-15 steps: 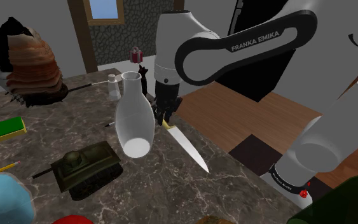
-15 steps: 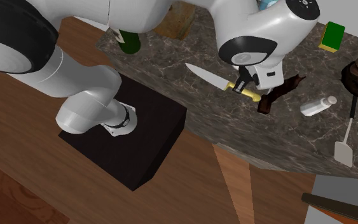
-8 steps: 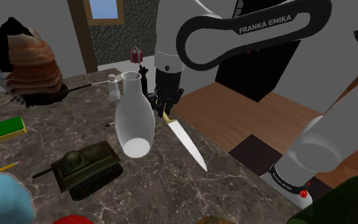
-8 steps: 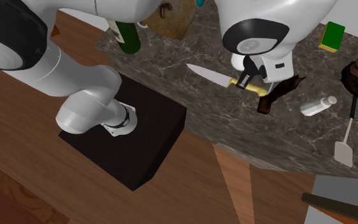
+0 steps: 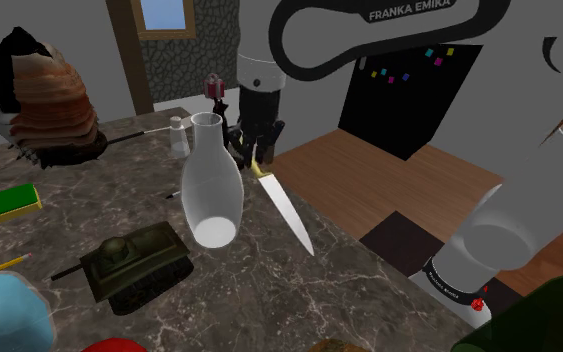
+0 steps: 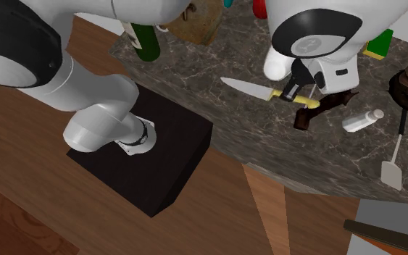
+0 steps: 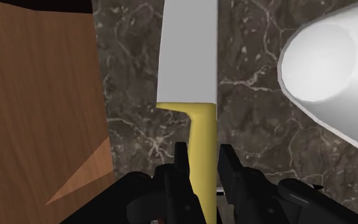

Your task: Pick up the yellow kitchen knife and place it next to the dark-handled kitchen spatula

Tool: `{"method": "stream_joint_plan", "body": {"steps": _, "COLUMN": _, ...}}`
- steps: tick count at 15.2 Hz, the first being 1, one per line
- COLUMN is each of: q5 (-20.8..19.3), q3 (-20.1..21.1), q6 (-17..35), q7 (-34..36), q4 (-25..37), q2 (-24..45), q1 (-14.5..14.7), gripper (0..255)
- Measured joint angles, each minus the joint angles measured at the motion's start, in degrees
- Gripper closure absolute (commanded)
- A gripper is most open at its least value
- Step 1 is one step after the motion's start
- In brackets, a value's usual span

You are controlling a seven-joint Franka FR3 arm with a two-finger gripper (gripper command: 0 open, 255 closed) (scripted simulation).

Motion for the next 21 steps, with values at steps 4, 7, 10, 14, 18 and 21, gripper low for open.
{"method": "stream_joint_plan", "body": {"steps": 4, "q5": -4.6, "q3": -0.6, "q6": -1.2, "q7": -0.2, "q4": 7.9, "q2": 8.0, "q1": -1.0, "gripper": 255}}
{"method": "stream_joint_plan", "body": {"steps": 7, "q5": -8.2, "q3": -1.5, "q6": -3.2, "q7": -0.6, "q4": 15.3, "q2": 14.5, "q1": -1.1, "gripper": 255}}
{"method": "stream_joint_plan", "body": {"steps": 10, "q5": -11.3, "q3": -2.4, "q6": -5.2, "q7": -1.0, "q4": 22.8, "q2": 20.8, "q1": -0.5, "gripper": 255}}
{"method": "stream_joint_plan", "body": {"steps": 14, "q5": -15.2, "q3": -4.1, "q6": -9.7, "q7": -2.3, "q4": 35.6, "q2": 30.0, "q1": 1.2, "gripper": 255}}
{"method": "stream_joint_plan", "body": {"steps": 18, "q5": -15.9, "q3": -4.5, "q6": -8.5, "q7": -2.5, "q4": 36.0, "q2": 31.8, "q1": 1.4, "gripper": 255}}
{"method": "stream_joint_plan", "body": {"steps": 21, "q5": -15.9, "q3": -4.6, "q6": -6.1, "q7": -2.5, "q4": 33.4, "q2": 31.6, "q1": 1.0, "gripper": 255}}
